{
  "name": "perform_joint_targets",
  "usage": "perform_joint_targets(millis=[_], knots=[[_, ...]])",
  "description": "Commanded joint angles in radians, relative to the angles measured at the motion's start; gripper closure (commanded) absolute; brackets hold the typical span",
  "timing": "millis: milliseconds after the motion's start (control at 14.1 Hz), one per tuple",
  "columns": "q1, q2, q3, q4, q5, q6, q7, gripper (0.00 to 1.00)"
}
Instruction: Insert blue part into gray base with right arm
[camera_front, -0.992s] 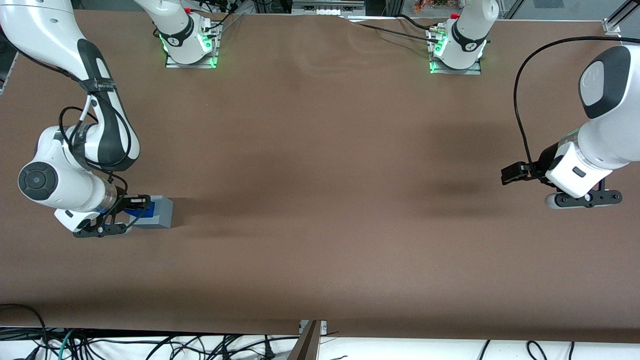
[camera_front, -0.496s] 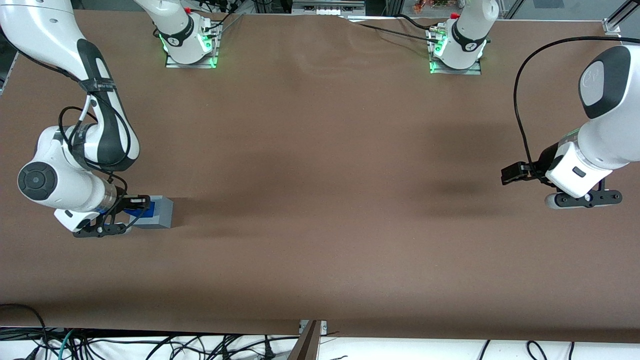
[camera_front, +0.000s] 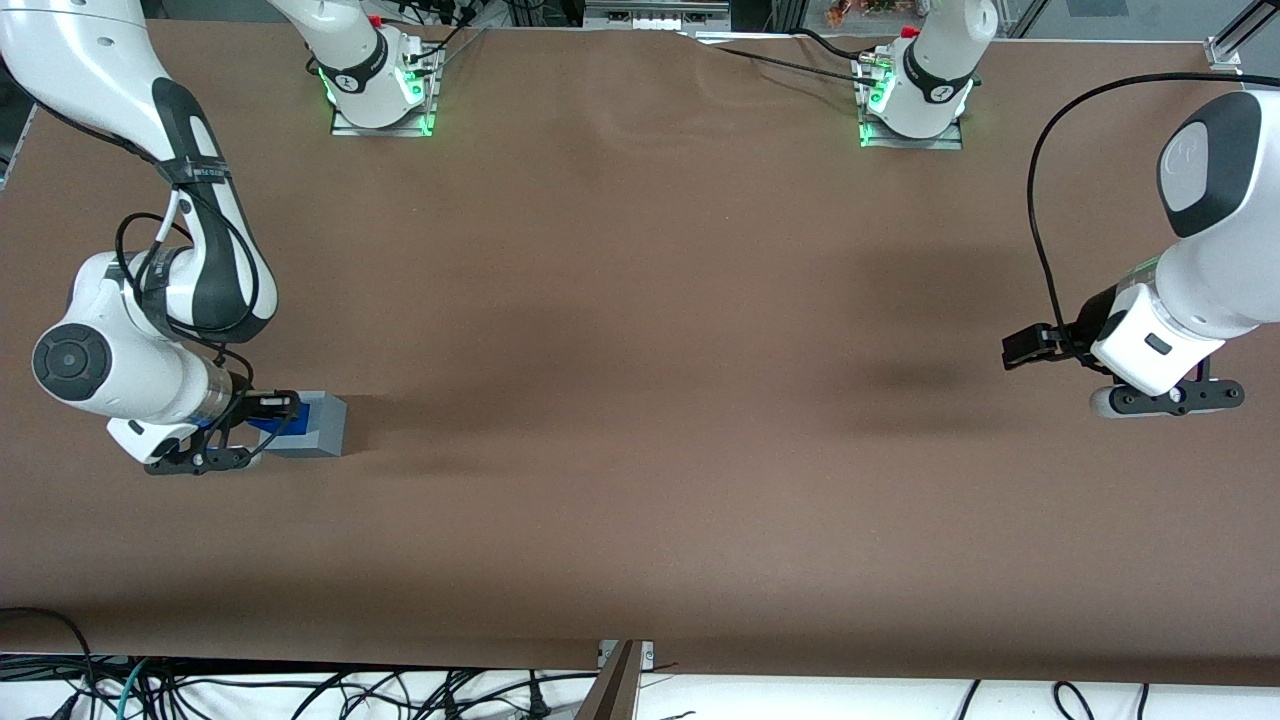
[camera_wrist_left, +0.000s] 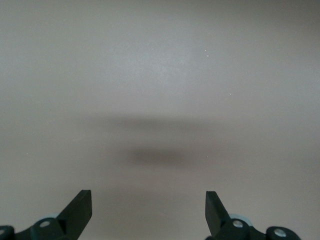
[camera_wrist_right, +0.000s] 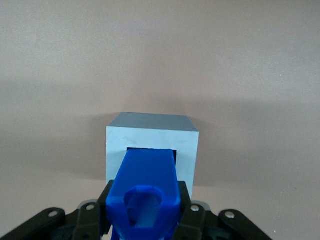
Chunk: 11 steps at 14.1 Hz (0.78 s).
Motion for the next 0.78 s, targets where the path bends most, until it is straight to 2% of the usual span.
perform_joint_targets(millis=[0, 496, 567, 638, 708], knots=[[-0.008, 0.048, 0.008, 0.010, 0.020, 0.012, 0.004, 0.74], [-0.008, 0.043, 0.007, 0.009, 0.018, -0.015, 0.000, 0.75], [-0.008, 0.043, 0.007, 0.010, 0.017, -0.015, 0.000, 0.68], [-0.008, 0.043, 0.007, 0.013, 0.017, -0.015, 0.000, 0.19], [-0.008, 0.043, 0.007, 0.013, 0.017, -0.015, -0.002, 0.01]])
